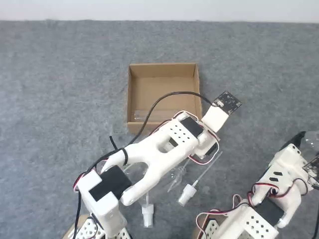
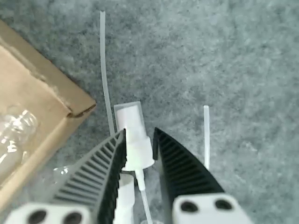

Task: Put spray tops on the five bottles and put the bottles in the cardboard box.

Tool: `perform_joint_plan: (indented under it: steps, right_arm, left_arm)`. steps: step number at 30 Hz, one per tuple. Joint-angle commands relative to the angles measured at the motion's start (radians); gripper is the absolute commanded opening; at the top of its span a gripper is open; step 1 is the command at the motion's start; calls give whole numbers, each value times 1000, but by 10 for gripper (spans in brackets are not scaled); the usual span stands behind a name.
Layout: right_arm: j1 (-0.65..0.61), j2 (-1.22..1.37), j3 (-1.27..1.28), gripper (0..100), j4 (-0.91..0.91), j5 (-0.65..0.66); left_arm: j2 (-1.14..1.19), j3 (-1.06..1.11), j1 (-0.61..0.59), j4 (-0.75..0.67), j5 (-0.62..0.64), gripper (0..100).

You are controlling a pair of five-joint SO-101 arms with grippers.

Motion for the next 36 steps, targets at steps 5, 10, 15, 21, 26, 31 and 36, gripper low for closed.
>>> perform_joint_plan:
  steps: [5,10,15,21,26,31,36]
  right_arm:
    - [1,-12,-12,18,-27,21]
    - [1,-12,-12,18,-27,21]
    - [1,-12,-12,18,-27,21]
    - [1,-12,-12,18,-25,21]
    - [1,-12,-12,20,-25,21]
    - [1,-12,-12,20,-27,21]
    - [1,-12,-15,20,-27,21]
  left_arm:
    - [-12,-48,-3,5,17,84]
    - [49,-54,-3,2,18,114]
    - [118,-143,-3,72,20,115]
    - [173,-214,-3,135,20,115]
    - [170,-216,0,140,18,71]
    - [170,-217,6,146,14,22]
    - [169,-268,6,224,12,22]
